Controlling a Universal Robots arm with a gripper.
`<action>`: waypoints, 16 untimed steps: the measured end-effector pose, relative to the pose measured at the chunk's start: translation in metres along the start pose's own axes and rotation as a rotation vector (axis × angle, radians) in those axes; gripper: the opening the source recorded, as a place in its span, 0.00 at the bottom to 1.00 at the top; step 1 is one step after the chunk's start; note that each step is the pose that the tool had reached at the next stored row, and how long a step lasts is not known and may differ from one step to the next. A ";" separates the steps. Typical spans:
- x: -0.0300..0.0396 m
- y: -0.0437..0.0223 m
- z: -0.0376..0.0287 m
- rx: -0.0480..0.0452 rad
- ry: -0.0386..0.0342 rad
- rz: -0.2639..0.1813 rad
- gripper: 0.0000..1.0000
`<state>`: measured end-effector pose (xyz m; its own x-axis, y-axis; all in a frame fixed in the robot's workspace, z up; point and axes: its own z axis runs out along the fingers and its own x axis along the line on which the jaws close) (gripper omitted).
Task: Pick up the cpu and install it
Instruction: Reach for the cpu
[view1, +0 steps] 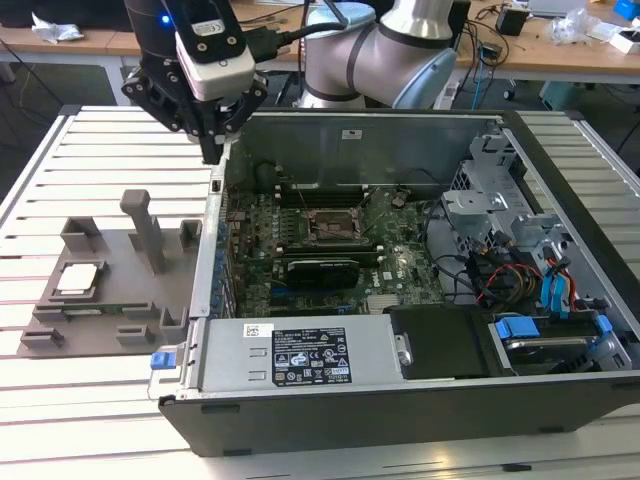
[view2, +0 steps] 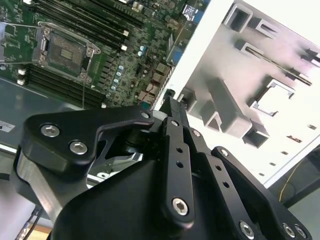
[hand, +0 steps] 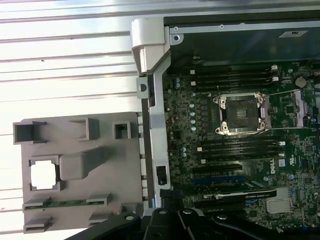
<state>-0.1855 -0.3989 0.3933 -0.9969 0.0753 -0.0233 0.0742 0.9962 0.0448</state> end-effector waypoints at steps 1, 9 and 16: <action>0.0012 -0.0001 0.0000 0.0000 0.0000 0.000 0.11; 0.0115 -0.0008 -0.0003 0.0000 0.0000 0.000 0.11; 0.0222 -0.0017 -0.0006 0.0000 0.0000 0.000 0.11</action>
<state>-0.2078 -0.3989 0.3932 -0.9969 0.0752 -0.0233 0.0741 0.9962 0.0449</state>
